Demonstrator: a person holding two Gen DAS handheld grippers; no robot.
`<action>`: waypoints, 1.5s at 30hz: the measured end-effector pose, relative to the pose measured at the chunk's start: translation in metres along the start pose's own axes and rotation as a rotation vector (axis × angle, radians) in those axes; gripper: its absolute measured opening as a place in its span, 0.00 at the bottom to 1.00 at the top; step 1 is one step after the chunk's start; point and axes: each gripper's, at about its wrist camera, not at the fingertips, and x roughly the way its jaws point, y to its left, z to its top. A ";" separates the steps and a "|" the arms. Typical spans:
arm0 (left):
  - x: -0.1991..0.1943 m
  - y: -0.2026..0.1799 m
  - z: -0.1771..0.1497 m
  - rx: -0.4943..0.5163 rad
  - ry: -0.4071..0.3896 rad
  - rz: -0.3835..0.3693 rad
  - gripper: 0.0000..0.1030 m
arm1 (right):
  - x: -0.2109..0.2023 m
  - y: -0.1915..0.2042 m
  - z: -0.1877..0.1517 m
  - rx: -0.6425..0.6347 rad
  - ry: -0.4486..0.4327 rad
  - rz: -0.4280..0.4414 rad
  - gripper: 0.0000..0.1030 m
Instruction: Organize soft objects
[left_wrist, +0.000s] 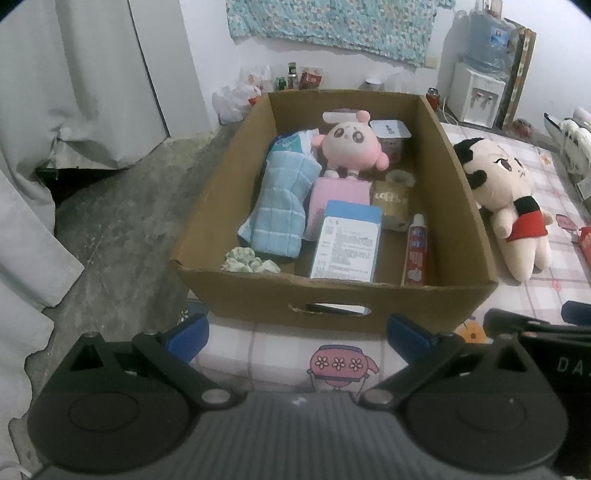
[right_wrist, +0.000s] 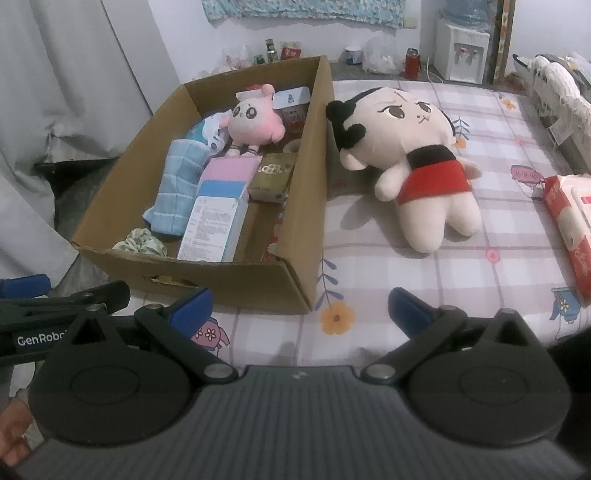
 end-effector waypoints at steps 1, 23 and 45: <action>0.001 0.000 0.000 0.000 0.005 -0.001 1.00 | 0.001 -0.001 0.000 0.003 0.007 0.000 0.99; 0.019 -0.002 0.004 0.004 0.062 -0.019 1.00 | 0.018 -0.004 0.003 0.019 0.059 -0.019 0.99; 0.035 0.000 0.011 0.006 0.080 -0.032 1.00 | 0.032 -0.004 0.010 0.025 0.078 -0.031 0.99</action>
